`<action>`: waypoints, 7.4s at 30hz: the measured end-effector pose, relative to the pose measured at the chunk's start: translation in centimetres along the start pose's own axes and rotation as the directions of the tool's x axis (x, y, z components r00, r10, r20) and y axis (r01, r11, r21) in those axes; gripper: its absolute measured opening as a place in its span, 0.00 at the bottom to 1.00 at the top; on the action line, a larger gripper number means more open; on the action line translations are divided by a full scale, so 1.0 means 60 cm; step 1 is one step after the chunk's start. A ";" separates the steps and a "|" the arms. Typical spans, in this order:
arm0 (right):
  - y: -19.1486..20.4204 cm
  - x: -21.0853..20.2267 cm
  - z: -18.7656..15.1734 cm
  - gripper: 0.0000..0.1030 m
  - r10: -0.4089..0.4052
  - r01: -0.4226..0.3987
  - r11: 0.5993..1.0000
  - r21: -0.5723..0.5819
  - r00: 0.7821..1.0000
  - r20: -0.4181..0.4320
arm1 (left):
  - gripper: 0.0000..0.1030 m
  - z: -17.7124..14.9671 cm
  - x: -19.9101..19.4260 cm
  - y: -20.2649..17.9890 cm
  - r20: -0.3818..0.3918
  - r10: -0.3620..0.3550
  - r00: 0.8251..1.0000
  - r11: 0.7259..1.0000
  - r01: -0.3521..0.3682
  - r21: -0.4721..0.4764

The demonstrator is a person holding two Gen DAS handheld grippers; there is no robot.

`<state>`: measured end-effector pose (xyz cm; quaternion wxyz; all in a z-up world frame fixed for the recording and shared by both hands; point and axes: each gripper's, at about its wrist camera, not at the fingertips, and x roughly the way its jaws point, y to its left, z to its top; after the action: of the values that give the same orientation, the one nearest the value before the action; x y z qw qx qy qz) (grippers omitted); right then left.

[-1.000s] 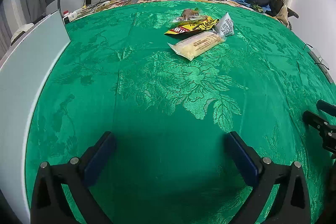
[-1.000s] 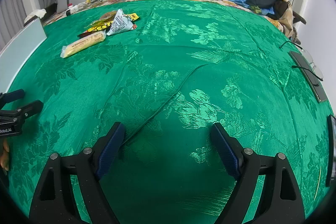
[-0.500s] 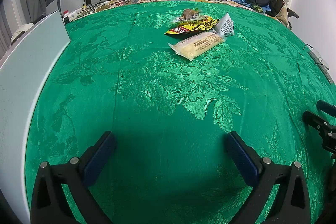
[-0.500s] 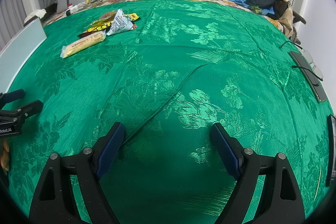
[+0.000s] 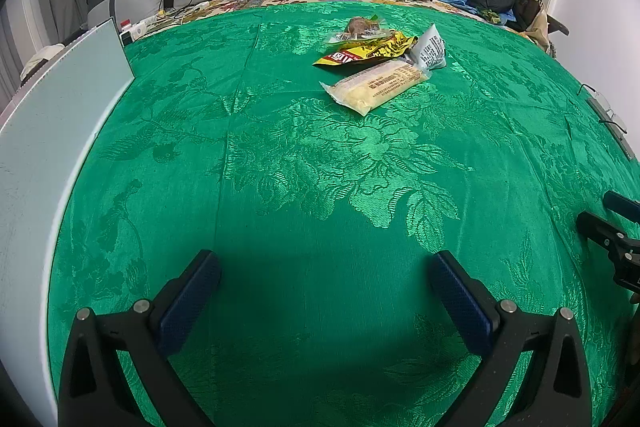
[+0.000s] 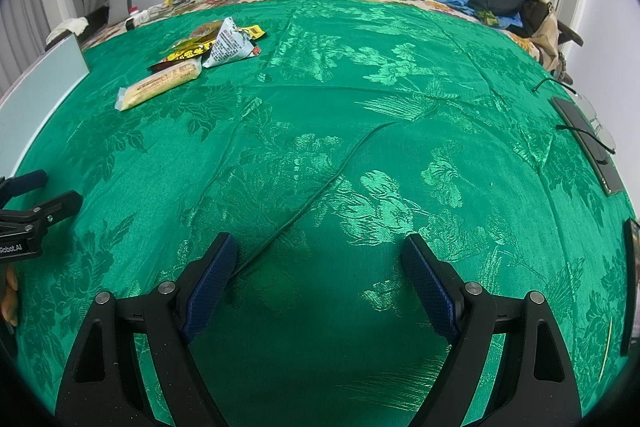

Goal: Organize snacks

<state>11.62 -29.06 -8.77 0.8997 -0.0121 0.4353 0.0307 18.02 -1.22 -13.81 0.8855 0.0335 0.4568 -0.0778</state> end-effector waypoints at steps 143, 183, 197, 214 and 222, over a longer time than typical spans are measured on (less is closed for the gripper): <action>0.001 0.002 0.000 0.87 0.005 -0.005 1.000 0.002 1.000 -0.001 | 1.00 -0.021 -0.012 0.115 0.001 0.041 0.999 0.998 -0.041 -0.056; 0.118 0.186 0.298 0.29 0.212 -0.219 0.968 -0.125 0.975 -0.065 | 1.00 -0.022 -0.012 0.115 0.001 0.041 0.999 0.998 -0.040 -0.056; 0.101 -0.012 0.058 0.29 0.345 -0.357 0.931 -0.077 0.929 -0.130 | 1.00 -0.013 -0.009 0.116 -0.081 -0.004 0.997 1.000 0.005 0.011; 0.089 -0.113 -0.026 0.29 0.384 -0.380 0.920 0.099 0.923 -0.024 | 0.25 -0.064 -0.104 0.087 -0.032 -0.231 0.972 0.965 0.225 -0.131; 0.091 -0.118 -0.028 0.29 0.416 -0.409 0.900 0.153 0.909 -0.021 | 0.25 -0.057 -0.233 0.132 0.111 -0.321 0.941 0.903 0.339 -0.263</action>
<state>5.55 -23.99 -4.24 0.8594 0.1450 0.4528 0.1883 8.66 8.53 -4.52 0.8698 -0.1716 0.4330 -0.1626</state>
